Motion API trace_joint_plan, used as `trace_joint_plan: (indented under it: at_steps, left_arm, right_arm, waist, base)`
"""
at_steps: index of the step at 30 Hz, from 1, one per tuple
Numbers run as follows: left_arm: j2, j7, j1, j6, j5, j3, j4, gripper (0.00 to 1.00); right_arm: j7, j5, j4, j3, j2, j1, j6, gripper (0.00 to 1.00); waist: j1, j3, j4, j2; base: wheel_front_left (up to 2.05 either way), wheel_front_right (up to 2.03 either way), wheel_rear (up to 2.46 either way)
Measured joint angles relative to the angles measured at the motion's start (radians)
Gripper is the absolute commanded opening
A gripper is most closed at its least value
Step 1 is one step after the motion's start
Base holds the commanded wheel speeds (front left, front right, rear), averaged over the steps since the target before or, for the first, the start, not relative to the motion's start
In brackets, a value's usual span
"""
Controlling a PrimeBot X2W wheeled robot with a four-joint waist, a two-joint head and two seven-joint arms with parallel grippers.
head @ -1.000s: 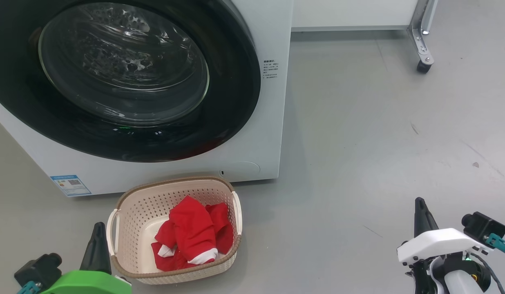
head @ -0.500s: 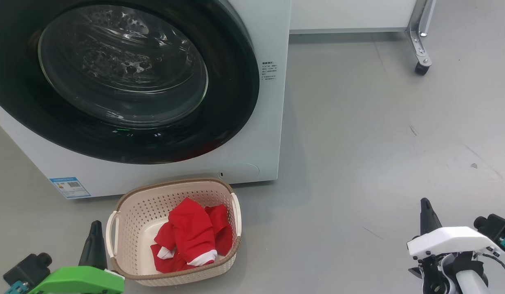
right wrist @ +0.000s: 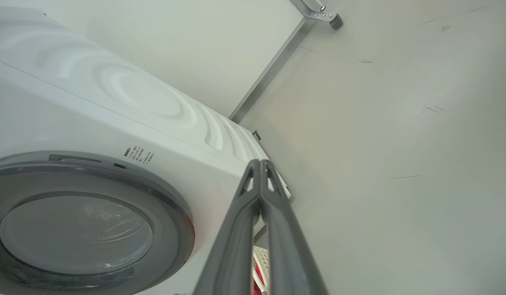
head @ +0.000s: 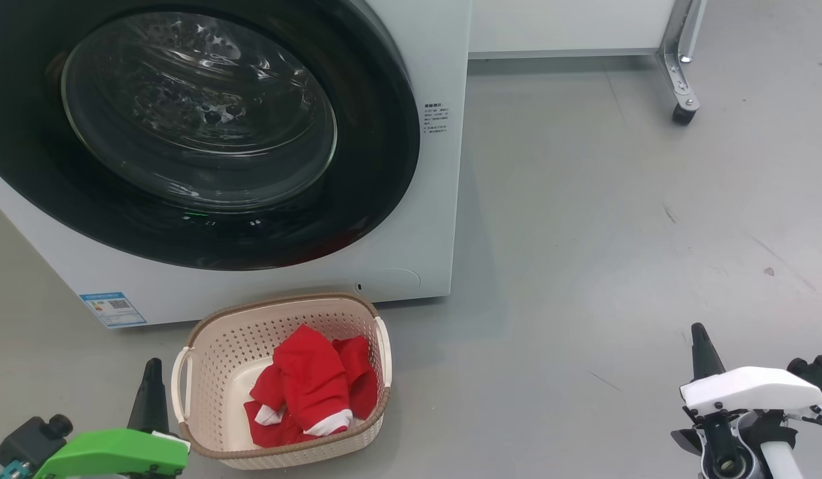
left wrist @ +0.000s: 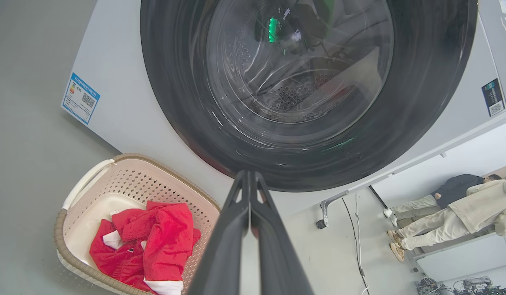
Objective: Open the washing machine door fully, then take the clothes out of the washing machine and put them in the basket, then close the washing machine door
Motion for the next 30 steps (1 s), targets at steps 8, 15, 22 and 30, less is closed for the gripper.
trace_joint_plan:
  at_steps: [8, 15, 22, 30]
  left_arm:
    - [0.001, 0.031, -0.013, 0.000, -0.103, 0.008, 0.000, 0.00]
    - [0.002, 0.052, -0.016, 0.000, -0.188, 0.013, -0.001, 0.00]
    - [0.002, 0.079, -0.022, 0.000, -0.280, 0.019, -0.001, 0.00]
    - [0.004, 0.104, -0.035, 0.000, -0.374, 0.025, -0.001, 0.00]
  right_arm:
    - [0.027, 0.092, -0.008, -0.021, 0.001, 0.000, 0.010, 0.00]
    - [0.050, 0.175, -0.016, -0.040, 0.002, -0.002, 0.017, 0.00]
    - [0.070, 0.258, -0.022, -0.058, 0.003, -0.003, 0.025, 0.00]
    - [0.095, 0.350, -0.030, -0.079, 0.004, -0.004, 0.033, 0.00]
  waist:
    - [0.0000, -0.004, -0.002, 0.0000]
    - [0.0000, -0.007, -0.004, 0.0000]
    - [0.0000, -0.010, -0.006, 0.0000]
    - [0.0000, -0.014, -0.008, 0.0000]
  base:
    - [0.00, 0.00, 0.00]
    - [0.00, 0.00, 0.00]
    - [0.00, 0.00, 0.00]
    - [0.00, 0.00, 0.00]
